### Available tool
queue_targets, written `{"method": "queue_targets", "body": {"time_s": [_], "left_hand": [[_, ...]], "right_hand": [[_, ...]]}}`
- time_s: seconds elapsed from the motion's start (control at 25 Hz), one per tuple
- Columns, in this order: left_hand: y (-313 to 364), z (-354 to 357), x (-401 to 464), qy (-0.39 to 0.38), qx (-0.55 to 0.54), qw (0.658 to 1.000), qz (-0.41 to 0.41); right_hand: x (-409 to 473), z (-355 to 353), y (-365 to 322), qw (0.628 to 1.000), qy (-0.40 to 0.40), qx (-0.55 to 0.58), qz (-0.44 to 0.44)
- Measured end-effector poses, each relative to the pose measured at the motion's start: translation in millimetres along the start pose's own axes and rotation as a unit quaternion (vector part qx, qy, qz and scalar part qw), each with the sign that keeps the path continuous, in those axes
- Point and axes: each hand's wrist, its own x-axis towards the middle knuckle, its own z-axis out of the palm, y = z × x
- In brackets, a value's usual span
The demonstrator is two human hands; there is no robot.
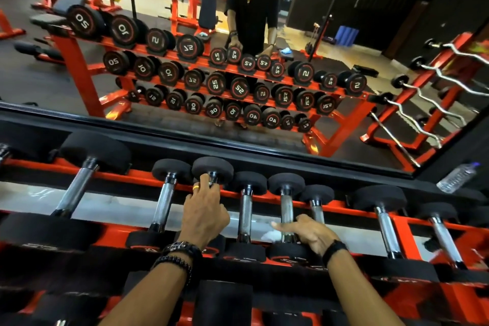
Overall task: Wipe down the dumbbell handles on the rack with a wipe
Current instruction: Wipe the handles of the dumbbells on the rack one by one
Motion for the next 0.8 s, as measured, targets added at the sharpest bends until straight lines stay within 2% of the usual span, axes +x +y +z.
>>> {"method": "queue_targets", "body": {"time_s": [0.44, 0.8], "left_hand": [[0.0, -3.7, -1.7, 0.003, -0.008, 1.000, -0.003], [-0.4, -3.3, -1.4, 0.009, -0.013, 1.000, 0.002]], "right_hand": [[-5.3, 12.3, -16.4, 1.000, 0.014, -0.009, 0.011], [-22.6, -19.5, 2.6, 0.999, 0.015, -0.032, -0.032]]}}
